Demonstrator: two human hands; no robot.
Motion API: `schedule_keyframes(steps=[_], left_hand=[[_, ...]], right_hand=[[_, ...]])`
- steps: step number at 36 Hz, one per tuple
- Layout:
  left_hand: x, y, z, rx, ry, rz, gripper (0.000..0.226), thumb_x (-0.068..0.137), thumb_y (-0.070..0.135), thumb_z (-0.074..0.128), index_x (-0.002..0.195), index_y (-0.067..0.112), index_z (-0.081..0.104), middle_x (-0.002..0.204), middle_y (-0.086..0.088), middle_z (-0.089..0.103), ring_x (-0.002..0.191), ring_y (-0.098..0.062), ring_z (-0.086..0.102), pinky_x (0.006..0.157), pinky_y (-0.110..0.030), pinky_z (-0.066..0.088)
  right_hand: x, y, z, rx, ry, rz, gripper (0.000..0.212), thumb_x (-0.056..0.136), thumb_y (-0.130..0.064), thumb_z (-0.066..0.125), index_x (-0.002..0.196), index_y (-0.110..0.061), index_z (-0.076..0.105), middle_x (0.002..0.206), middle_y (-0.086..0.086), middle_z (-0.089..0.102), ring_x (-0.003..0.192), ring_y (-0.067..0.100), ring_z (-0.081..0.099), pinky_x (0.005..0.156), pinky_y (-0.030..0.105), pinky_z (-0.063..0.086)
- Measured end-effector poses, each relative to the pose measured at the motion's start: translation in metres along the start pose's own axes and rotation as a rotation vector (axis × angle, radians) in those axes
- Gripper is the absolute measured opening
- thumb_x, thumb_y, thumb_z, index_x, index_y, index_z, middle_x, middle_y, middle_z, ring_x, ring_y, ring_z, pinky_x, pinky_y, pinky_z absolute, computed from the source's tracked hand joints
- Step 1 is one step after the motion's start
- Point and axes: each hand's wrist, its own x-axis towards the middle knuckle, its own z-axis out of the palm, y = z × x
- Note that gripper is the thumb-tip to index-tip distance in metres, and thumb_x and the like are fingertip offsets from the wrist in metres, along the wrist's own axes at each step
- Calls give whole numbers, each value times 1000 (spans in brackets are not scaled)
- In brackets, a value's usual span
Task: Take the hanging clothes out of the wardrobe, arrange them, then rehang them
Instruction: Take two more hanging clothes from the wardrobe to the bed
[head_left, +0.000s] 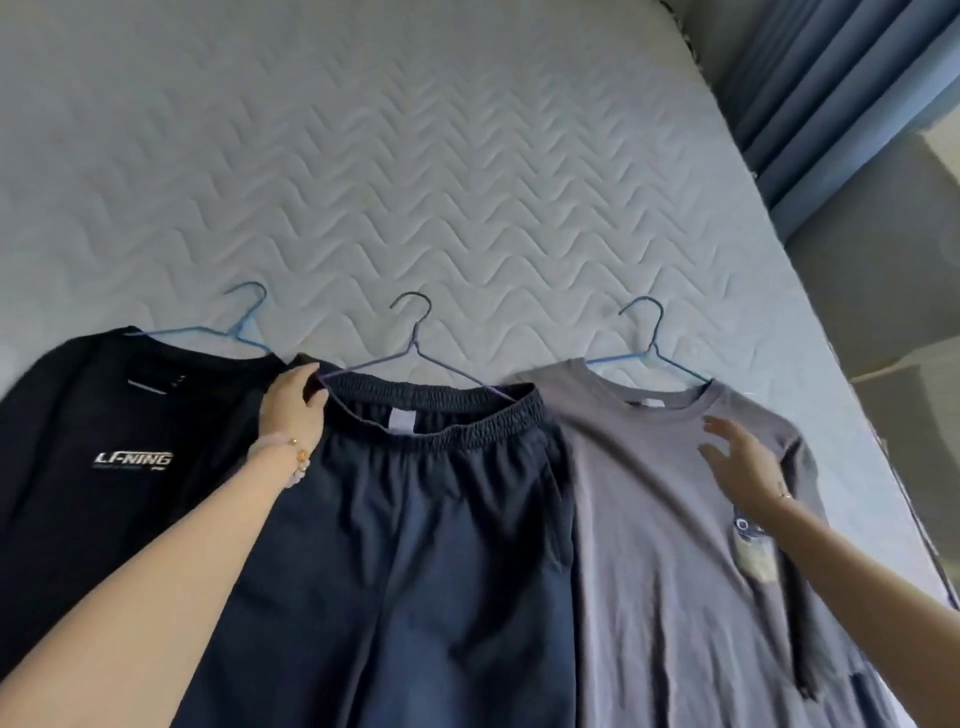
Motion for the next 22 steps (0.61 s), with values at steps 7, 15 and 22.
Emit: schedule_keyframes(steps=[7, 15, 22], left_hand=[[-124, -51, -19, -158, -21, -193, 35, 95, 6, 47, 130, 12, 54, 137, -5, 53, 127, -26, 47, 104, -34, 36], [-307, -121, -44, -223, 54, -470, 28, 91, -4, 46, 112, 3, 62, 115, -12, 65, 107, -29, 59, 91, -22, 42], [-421, -129, -14, -271, -231, -578, 18, 92, 0, 51, 99, 15, 59, 100, -10, 64, 99, -29, 60, 77, -12, 44]], right_hand=[[-117, 4, 58, 279, -249, 102, 27, 88, -3, 51, 105, -22, 60, 97, 3, 71, 93, 22, 66, 77, 24, 49], [-239, 17, 79, 484, -404, 307, 24, 92, -5, 48, 111, -11, 60, 94, 5, 69, 85, 14, 65, 81, 35, 50], [-302, 40, 84, 523, -483, 419, 21, 90, 0, 50, 105, -7, 62, 90, 11, 67, 77, 17, 62, 66, 24, 47]])
